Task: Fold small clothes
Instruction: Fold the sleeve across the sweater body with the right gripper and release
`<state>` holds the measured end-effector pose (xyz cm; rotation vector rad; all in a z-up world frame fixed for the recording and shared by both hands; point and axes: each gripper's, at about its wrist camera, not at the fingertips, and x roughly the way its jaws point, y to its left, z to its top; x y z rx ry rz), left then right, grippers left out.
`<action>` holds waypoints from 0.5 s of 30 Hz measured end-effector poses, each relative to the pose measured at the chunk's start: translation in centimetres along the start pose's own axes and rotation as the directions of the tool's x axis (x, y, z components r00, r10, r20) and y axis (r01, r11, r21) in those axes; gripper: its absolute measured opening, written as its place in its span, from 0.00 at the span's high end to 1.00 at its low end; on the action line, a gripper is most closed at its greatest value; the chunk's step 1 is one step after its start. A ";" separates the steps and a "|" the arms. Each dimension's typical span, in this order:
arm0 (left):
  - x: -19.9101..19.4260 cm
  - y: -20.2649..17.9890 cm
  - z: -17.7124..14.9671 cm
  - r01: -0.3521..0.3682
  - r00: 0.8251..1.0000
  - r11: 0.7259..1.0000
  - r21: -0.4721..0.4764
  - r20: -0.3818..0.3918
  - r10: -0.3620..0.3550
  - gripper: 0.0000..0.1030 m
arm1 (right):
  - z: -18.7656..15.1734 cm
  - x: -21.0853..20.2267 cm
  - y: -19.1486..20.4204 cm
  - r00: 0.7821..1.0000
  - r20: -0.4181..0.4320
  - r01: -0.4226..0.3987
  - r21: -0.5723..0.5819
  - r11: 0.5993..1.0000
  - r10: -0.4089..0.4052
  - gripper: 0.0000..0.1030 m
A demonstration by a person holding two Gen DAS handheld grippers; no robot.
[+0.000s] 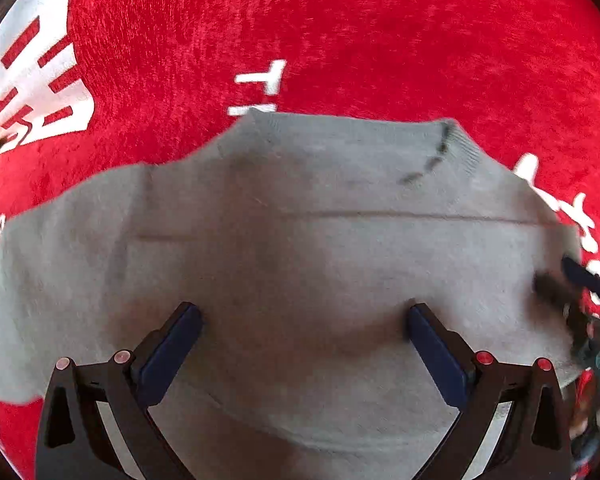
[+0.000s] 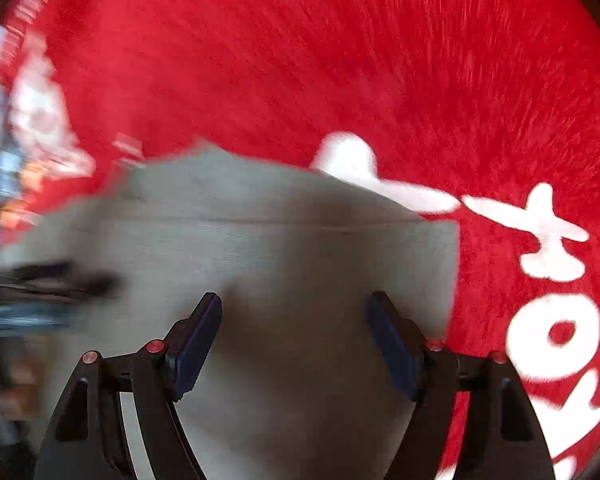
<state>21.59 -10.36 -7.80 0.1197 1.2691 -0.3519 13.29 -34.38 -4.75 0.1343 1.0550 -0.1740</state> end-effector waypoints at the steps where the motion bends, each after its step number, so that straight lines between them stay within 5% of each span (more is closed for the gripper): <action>1: -0.1 0.3 0.6 -0.016 1.000 1.000 -0.013 -0.004 0.016 0.00 | 0.5 0.2 -0.2 1.000 -0.014 0.016 0.011 1.000 -0.016 0.24; 3: -0.9 0.8 1.1 -0.087 0.996 0.996 -0.034 0.021 0.088 0.00 | 1.3 -0.4 0.5 0.999 -0.034 0.032 0.022 0.999 -0.032 0.24; 6: -2.4 1.1 0.0 -0.039 0.998 0.999 -0.037 0.057 0.041 0.00 | 0.0 -3.1 3.8 0.999 0.031 0.019 -0.083 0.996 -0.016 0.21; 9: -2.0 0.9 -2.5 -0.075 0.997 0.997 0.006 0.031 0.074 0.00 | -3.5 -2.9 6.5 0.995 -0.048 0.077 -0.141 0.987 -0.085 0.20; 15: -5.6 2.3 -6.7 -0.089 0.990 0.996 0.007 0.107 0.088 0.00 | -8.2 -7.8 6.9 0.996 0.032 0.088 0.011 0.996 -0.088 0.19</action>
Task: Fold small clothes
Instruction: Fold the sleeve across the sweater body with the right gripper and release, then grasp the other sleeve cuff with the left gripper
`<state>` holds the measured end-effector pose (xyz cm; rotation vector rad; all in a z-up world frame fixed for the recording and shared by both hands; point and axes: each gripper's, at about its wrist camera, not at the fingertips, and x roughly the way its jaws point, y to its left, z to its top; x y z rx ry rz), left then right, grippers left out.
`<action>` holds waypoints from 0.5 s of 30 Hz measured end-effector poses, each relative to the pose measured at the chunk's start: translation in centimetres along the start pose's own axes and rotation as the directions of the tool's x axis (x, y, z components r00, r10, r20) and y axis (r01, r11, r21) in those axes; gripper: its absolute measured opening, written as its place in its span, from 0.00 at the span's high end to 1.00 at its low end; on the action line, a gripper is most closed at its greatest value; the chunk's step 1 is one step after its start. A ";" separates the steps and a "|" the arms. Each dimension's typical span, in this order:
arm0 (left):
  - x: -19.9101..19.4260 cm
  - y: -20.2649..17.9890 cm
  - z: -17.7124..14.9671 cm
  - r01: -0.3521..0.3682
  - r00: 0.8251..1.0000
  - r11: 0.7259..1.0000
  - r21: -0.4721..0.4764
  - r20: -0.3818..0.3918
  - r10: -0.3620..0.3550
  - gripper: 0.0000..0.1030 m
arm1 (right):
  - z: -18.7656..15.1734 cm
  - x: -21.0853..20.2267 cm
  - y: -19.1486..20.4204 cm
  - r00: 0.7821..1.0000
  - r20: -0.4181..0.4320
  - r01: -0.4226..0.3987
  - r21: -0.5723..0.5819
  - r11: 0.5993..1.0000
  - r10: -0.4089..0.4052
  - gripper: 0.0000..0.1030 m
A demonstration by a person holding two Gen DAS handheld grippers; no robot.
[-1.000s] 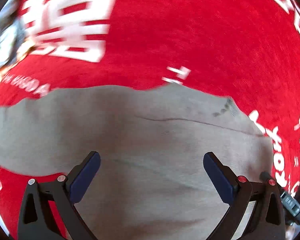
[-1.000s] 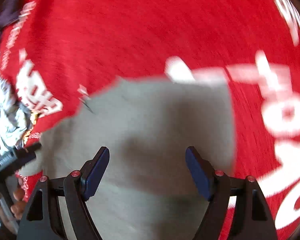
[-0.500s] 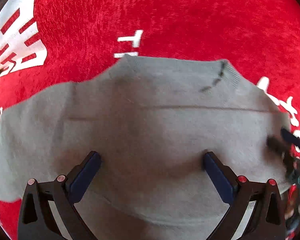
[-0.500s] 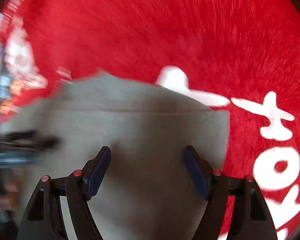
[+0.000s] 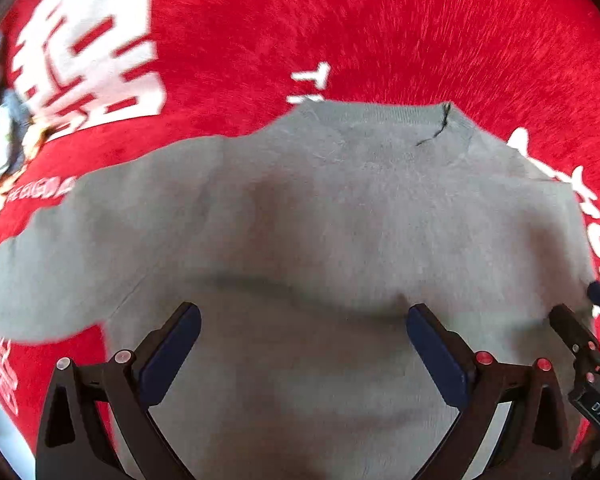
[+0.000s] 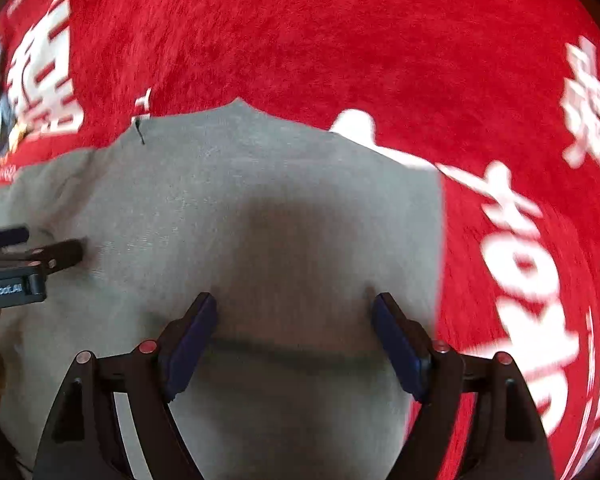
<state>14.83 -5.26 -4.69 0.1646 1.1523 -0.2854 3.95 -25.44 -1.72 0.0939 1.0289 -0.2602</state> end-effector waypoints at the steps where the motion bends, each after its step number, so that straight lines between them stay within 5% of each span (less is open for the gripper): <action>1: -1.0 0.6 -0.8 0.002 1.000 1.000 -0.010 0.024 -0.002 0.00 | -1.1 -1.3 0.5 1.000 0.015 -0.024 0.009 1.000 0.024 0.19; 5: -1.7 1.3 -3.7 -0.007 1.000 1.000 0.003 0.005 0.007 0.00 | -4.7 -0.9 3.1 0.998 -0.056 -0.039 -0.047 0.998 0.036 0.17; 7: -1.4 1.5 -5.9 -0.042 0.998 0.999 0.021 -0.039 0.043 0.00 | -6.6 -1.9 3.8 1.000 0.010 0.018 -0.076 0.997 -0.017 0.12; 15: -4.4 3.5 -13.1 -0.009 0.999 1.000 0.021 -0.037 0.010 0.00 | -13.1 -5.8 3.8 1.000 -0.017 0.006 -0.026 1.000 -0.006 0.04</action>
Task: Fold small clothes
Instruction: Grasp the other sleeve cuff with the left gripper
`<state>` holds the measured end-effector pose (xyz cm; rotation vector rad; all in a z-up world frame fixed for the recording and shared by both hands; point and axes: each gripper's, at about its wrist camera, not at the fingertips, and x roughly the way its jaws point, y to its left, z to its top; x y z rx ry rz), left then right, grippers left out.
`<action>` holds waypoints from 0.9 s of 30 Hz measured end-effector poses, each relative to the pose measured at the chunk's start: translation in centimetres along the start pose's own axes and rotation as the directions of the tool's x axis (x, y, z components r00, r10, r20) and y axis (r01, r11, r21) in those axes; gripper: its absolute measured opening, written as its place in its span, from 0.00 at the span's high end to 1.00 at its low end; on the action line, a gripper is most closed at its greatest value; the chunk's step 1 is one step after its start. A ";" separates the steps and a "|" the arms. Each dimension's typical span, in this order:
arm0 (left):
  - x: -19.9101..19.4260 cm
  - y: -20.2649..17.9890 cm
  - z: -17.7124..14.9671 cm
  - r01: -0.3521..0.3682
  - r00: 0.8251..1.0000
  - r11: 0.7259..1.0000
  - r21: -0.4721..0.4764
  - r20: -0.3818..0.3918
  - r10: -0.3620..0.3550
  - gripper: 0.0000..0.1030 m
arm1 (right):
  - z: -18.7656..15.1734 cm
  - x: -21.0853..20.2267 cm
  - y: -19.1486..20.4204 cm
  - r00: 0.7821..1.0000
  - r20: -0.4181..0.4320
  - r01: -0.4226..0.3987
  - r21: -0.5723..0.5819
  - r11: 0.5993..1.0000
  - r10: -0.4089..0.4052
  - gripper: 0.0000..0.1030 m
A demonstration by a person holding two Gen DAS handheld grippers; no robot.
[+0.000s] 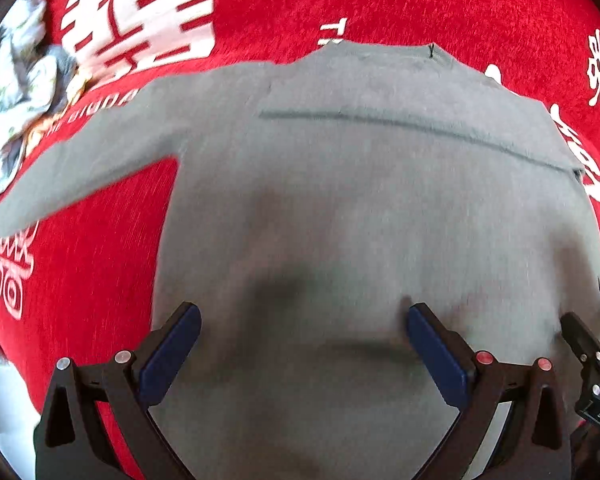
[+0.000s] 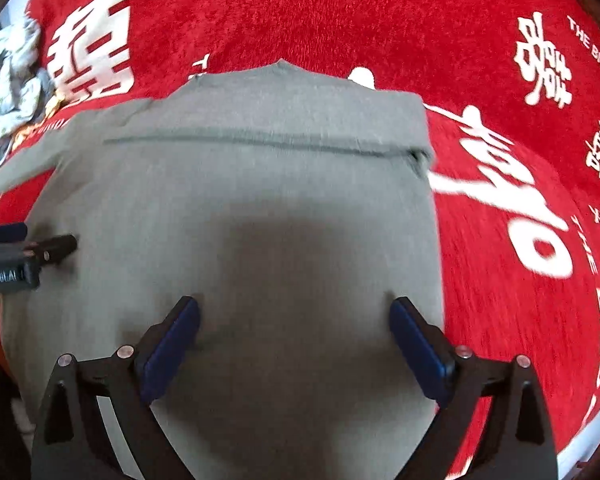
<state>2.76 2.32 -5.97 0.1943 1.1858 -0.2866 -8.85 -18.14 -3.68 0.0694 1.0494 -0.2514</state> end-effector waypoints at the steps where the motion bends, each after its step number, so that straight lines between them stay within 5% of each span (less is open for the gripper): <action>1: -0.2 0.4 -0.6 0.009 1.000 1.000 -0.013 -0.006 -0.009 0.00 | -0.6 -0.3 -0.1 0.999 -0.036 0.000 0.000 1.000 0.000 0.00; 10: -1.0 3.0 -5.0 0.051 0.995 0.998 -0.029 -0.089 -0.053 0.00 | -4.0 -2.6 1.1 0.995 -0.091 0.032 -0.041 0.999 -0.036 0.00; 13: -3.3 4.8 -4.8 0.015 1.000 1.000 -0.010 -0.009 -0.015 0.00 | -3.9 -3.2 1.7 0.996 -0.090 0.016 -0.040 0.999 -0.020 0.00; 16: -4.3 8.7 -2.6 0.023 0.999 0.993 -0.113 0.042 -0.018 0.00 | -3.6 -3.5 3.0 0.997 -0.075 0.012 -0.065 0.998 -0.017 0.00; 18: -3.4 13.6 -0.6 0.054 0.998 0.958 -0.282 0.039 -0.045 0.00 | -3.4 -3.4 3.8 0.997 -0.082 -0.002 -0.077 0.997 -0.004 0.00; 22: -0.8 23.9 1.6 0.028 0.999 0.797 -0.603 0.035 -0.008 0.00 | -3.2 -3.6 5.6 0.997 -0.079 -0.019 -0.122 0.992 0.010 0.00; 24: 0.1 27.8 1.9 0.011 0.999 0.725 -0.689 0.042 0.025 0.00 | -3.2 -3.7 6.1 0.997 -0.080 -0.019 -0.141 0.990 0.007 0.00; 27: 0.7 31.5 3.0 -0.056 0.992 0.682 -0.729 0.036 0.120 0.00 | -3.1 -3.1 6.6 0.994 -0.106 -0.017 -0.157 0.987 0.000 0.00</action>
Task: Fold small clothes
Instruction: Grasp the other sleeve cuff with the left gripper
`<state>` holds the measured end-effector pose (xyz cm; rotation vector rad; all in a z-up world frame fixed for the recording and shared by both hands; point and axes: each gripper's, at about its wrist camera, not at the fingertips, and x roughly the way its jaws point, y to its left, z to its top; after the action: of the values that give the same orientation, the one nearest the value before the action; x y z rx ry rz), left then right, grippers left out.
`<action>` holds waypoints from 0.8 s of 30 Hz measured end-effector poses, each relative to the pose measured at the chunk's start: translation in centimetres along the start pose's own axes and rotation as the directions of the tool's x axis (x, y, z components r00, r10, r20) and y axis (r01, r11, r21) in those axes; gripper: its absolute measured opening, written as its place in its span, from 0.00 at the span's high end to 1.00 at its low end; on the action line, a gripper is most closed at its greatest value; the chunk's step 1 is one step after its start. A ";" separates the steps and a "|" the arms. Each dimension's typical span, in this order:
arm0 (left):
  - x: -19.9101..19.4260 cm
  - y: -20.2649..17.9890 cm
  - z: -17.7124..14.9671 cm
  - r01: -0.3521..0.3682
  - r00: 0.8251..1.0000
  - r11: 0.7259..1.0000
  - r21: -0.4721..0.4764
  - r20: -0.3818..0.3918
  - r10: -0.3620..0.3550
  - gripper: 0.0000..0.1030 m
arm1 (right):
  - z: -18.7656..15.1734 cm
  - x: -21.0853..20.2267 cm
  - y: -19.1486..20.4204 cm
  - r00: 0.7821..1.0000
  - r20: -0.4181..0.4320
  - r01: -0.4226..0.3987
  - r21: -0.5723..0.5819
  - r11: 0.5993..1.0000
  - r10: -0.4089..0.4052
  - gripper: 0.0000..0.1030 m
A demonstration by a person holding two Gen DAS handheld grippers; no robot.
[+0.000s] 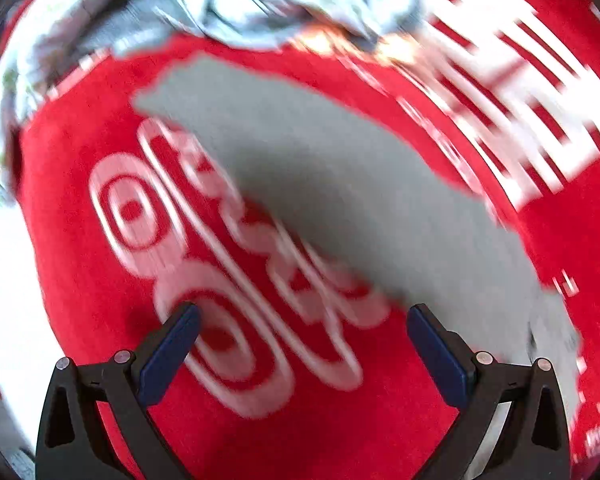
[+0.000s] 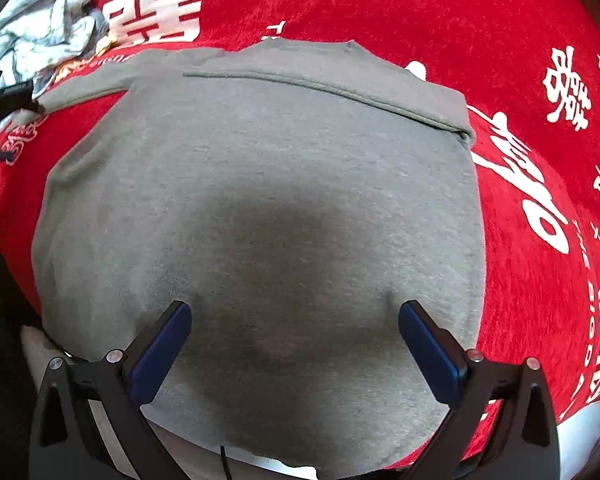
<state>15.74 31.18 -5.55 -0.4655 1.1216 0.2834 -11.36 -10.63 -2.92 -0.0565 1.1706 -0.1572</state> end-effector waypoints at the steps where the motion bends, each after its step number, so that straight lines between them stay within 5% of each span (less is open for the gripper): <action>1: 0.7 0.2 1.2 -0.038 0.999 0.999 -0.006 0.005 0.038 0.00 | 0.1 0.2 0.1 1.000 -0.006 -0.001 -0.001 1.000 0.001 0.00; 6: 3.4 -0.4 5.5 -0.155 0.987 0.988 0.005 0.033 0.155 0.00 | 1.6 1.0 1.8 0.999 -0.036 -0.011 -0.027 1.000 0.010 0.00; 12: 5.1 -2.2 9.2 -0.083 0.995 0.996 0.021 0.051 0.082 0.03 | 4.4 1.0 5.1 0.999 -0.034 -0.033 -0.093 0.995 0.030 0.00; 14: 4.9 -2.7 9.9 -0.076 0.994 0.997 0.022 0.080 0.074 0.48 | 5.4 0.9 6.4 0.999 -0.025 -0.042 -0.112 0.993 0.039 0.00; 16: 4.7 -2.5 10.7 -0.024 0.998 1.000 0.012 0.057 0.023 0.78 | 6.0 0.8 7.3 0.999 -0.017 -0.052 -0.127 0.991 0.050 0.00; 19: 4.3 -0.4 11.0 0.078 0.997 0.994 -0.079 0.031 -0.076 0.89 | 7.1 0.8 8.6 0.998 -0.006 -0.063 -0.148 0.987 0.063 0.00; 24: 3.0 1.5 10.5 0.154 0.987 0.982 -0.105 0.067 -0.147 0.90 | 10.6 1.4 9.7 0.993 0.013 -0.110 -0.150 0.982 0.114 0.00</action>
<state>24.62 37.61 -4.87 -0.6334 1.0110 0.2255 -0.16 -1.61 -1.28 -0.1239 1.1591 0.0309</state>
